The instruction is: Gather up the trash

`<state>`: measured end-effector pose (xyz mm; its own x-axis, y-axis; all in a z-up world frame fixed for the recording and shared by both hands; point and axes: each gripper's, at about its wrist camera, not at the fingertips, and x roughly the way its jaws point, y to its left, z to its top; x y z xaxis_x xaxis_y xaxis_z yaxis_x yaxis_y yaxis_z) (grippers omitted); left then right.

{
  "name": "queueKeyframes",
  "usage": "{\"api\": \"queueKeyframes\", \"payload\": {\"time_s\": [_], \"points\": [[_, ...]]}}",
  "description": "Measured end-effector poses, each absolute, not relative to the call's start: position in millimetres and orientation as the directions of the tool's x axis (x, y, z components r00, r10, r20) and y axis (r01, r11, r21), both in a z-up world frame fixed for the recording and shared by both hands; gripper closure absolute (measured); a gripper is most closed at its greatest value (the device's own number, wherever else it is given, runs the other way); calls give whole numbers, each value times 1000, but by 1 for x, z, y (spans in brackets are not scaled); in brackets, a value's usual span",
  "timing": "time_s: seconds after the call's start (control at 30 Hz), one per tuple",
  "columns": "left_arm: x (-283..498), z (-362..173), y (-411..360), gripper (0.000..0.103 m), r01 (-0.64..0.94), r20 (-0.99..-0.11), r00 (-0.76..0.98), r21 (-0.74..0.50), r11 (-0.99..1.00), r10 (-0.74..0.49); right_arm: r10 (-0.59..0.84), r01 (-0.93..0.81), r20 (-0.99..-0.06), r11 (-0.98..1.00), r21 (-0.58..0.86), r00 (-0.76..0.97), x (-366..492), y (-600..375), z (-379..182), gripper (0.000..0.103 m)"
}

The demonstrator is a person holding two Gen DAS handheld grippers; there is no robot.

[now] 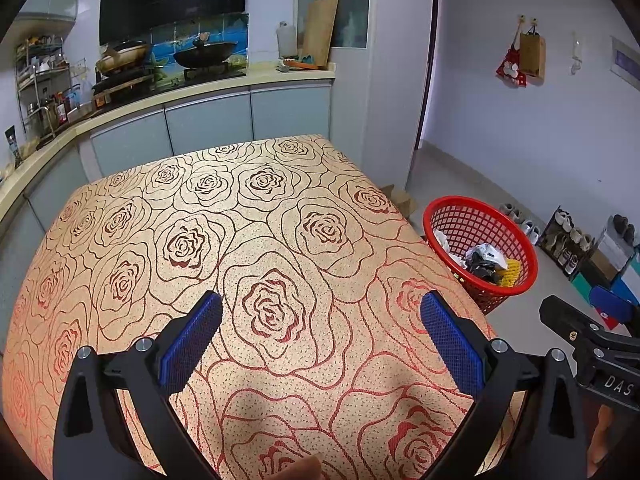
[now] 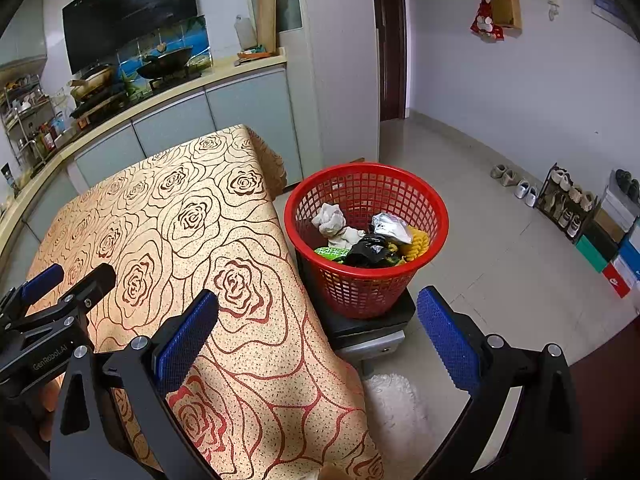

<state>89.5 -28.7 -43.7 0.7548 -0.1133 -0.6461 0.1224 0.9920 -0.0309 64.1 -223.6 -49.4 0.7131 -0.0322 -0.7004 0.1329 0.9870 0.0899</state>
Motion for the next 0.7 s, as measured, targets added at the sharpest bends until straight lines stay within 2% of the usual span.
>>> {"api": "queueKeyframes", "payload": {"time_s": [0.13,0.3,0.47,0.7], "points": [[88,-44,-28,7,125,-640,760,-28,992,-114,-31,131,-702,987,90,712,65,-223,-50,6],[82,-42,-30,7,118,-593,801,22,993,-82,-29,127,-704,988,88,709,64,-222,-51,6],[87,-46,-25,7,81,-617,786,32,996,-45,-26,123,-704,989,88,710,65,-221,-49,6],[90,-49,-19,7,74,-651,757,-9,997,-62,-21,112,-704,990,83,710,65,-219,-46,6]]}}
